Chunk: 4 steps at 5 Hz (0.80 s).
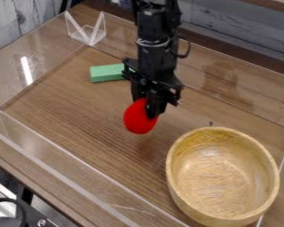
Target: Move the red object to the right side of the table
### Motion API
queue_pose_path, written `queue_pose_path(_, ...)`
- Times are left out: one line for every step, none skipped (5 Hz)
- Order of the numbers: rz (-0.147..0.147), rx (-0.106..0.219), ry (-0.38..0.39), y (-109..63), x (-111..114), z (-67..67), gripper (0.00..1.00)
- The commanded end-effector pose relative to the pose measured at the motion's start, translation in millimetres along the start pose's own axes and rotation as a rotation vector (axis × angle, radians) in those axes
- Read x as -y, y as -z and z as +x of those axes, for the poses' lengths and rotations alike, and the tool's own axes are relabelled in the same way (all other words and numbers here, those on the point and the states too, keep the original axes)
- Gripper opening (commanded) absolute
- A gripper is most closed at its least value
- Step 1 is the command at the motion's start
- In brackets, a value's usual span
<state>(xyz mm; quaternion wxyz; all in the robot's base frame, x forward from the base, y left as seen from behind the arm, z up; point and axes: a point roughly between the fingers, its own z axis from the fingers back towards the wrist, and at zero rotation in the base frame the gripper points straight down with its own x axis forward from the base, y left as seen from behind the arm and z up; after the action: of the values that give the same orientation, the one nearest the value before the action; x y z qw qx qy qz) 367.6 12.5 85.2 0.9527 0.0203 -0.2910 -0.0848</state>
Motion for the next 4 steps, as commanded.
queue_pose_path(0.029,0.080,-0.021,-17.3,-8,12.5,0.00)
queue_pose_path(0.034,0.106,-0.031,-19.6,-8,14.1,0.00)
queue_pose_path(0.023,0.130,-0.040,-26.1,1,20.7,0.00)
queue_pose_path(0.010,0.155,-0.053,-32.6,13,27.1,0.00)
